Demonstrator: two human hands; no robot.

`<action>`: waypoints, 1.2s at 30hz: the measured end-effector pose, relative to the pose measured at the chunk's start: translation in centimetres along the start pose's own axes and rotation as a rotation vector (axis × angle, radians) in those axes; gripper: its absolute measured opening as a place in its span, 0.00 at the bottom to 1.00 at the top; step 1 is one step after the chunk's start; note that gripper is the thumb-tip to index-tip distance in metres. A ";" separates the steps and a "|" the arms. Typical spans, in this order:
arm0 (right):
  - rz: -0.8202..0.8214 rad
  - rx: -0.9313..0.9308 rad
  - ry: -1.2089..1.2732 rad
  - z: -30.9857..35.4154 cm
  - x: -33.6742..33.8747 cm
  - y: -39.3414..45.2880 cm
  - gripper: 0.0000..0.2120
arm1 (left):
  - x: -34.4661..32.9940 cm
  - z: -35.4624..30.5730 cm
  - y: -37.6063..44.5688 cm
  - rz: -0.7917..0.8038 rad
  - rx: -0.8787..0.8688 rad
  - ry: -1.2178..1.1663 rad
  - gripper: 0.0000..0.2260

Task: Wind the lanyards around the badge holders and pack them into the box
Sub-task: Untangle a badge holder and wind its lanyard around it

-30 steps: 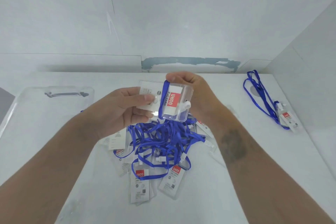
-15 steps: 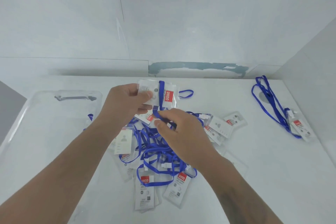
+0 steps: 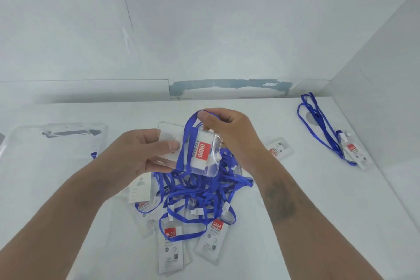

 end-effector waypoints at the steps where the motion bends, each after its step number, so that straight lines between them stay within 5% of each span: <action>1: -0.014 -0.059 0.050 -1.3 -0.1 0.2 0.03 | 0.0 -0.2 -0.1 0.013 -0.018 -0.066 0.24; 4: -0.013 -0.175 0.013 -4.5 -1.1 0.2 0.17 | 0.7 -1.0 0.4 -0.055 -0.063 -0.242 0.15; 6: 0.058 -0.130 -0.121 -4.9 -2.7 -0.7 0.17 | 1.5 -1.3 1.1 -0.169 -0.057 -0.299 0.10; 11: 0.207 0.061 -0.622 -4.3 -6.1 -2.7 0.19 | 3.3 -0.9 1.9 -0.431 -0.010 -0.025 0.04; 17: 0.192 0.242 -1.056 -0.1 -5.2 -3.2 0.15 | 4.0 -0.4 1.4 -0.503 0.019 0.324 0.04; 22: 0.101 0.314 -0.743 3.0 -2.9 -1.9 0.02 | 1.4 0.6 1.0 -0.234 0.087 0.317 0.05; 28: 0.210 -0.109 0.176 -1.8 -1.5 -0.2 0.04 | -0.7 1.7 0.1 0.121 0.117 0.000 0.15; 32: 0.184 -0.331 0.665 -5.6 -3.0 -0.7 0.06 | -1.4 2.2 0.0 0.098 0.098 -0.219 0.14; 36: 0.180 -0.280 0.768 -6.9 -4.3 -0.9 0.20 | -1.4 3.1 0.4 -0.054 0.117 -0.410 0.10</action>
Point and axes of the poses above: each hand's wrist, its own y-axis towards the middle knuckle, its own x-axis out of the back of the hand, z = x × y, the point moved 8 cm from there along y, towards the middle knuckle, and after that the axes turned 9 degrees about y, right-handed, at the moved point
